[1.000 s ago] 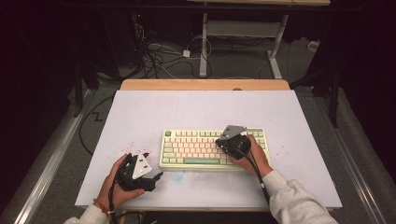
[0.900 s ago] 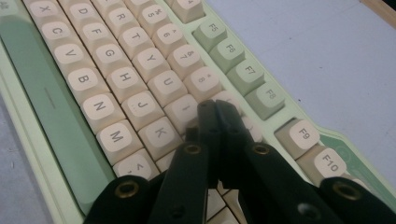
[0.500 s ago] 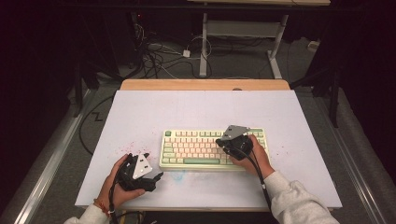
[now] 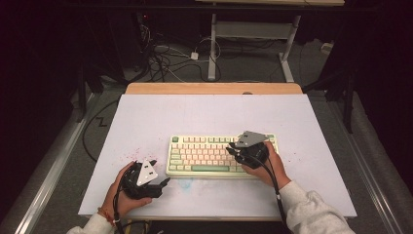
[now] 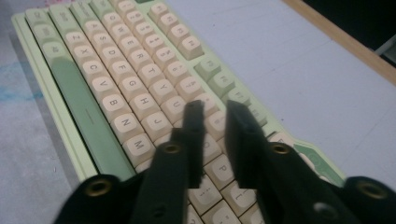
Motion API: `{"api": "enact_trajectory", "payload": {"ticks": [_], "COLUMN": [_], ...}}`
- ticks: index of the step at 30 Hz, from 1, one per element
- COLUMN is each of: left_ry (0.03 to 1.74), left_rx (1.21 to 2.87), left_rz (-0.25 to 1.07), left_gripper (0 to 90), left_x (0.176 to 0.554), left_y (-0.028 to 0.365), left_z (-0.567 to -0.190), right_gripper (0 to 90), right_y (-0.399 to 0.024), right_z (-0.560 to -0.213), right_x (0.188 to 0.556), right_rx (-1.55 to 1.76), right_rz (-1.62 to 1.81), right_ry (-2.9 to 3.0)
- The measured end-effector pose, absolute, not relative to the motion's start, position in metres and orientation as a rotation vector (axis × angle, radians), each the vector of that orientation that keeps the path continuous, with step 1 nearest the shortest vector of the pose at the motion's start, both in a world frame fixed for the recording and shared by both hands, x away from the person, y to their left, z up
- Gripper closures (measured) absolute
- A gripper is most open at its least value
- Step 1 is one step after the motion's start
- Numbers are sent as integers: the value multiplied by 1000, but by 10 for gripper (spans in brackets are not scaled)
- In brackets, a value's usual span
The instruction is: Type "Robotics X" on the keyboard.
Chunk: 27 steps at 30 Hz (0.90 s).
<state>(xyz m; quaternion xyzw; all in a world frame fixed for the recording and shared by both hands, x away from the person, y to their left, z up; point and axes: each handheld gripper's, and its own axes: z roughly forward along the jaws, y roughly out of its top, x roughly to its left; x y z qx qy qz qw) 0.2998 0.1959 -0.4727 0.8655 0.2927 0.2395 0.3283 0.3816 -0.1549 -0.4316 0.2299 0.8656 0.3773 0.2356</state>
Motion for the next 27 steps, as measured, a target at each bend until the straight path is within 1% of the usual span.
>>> {"api": "enact_trajectory", "payload": {"ticks": [3, 5, 7, 10, 12, 13, 14, 17, 19, 27], "left_ry": [768, 770, 769, 769, 767, 764, 762, 757, 760, 768], "left_rx": [2271, 2276, 2274, 2273, 2273, 2276, 2275, 2276, 2275, 2273], "left_rz": [628, 631, 634, 636, 629, 625, 619, 597, 590, 588], "left_gripper": [269, 264, 257, 254, 256, 271, 299, 316, 319, 344], "left_x": [300, 300, 300, 300, 300, 300, 300, 300, 300, 301], "left_y": [196, 195, 195, 195, 195, 195, 195, 194, 194, 194], "left_z": [-473, -474, -473, -473, -473, -473, -473, -472, -472, -472], "right_gripper": [571, 537, 477, 423, 378, 357, 346, 324, 304, 279], "right_y": [-161, -164, -167, -171, -174, -176, -178, -186, -191, -214], "right_z": [-429, -427, -427, -427, -426, -425, -425, -423, -423, -424], "right_x": [377, 374, 371, 366, 363, 361, 360, 354, 350, 335], "right_rx": [619, 612, 603, 602, 601, 607, 612, 625, 628, 668], "right_rz": [1078, 1092, 1099, 1089, 1094, 1094, 1100, 1131, 1133, 1142], "right_ry": [2332, 2305, 2305, 2279, 2259, 2244, 2240, 2210, 2193, 2128]}}
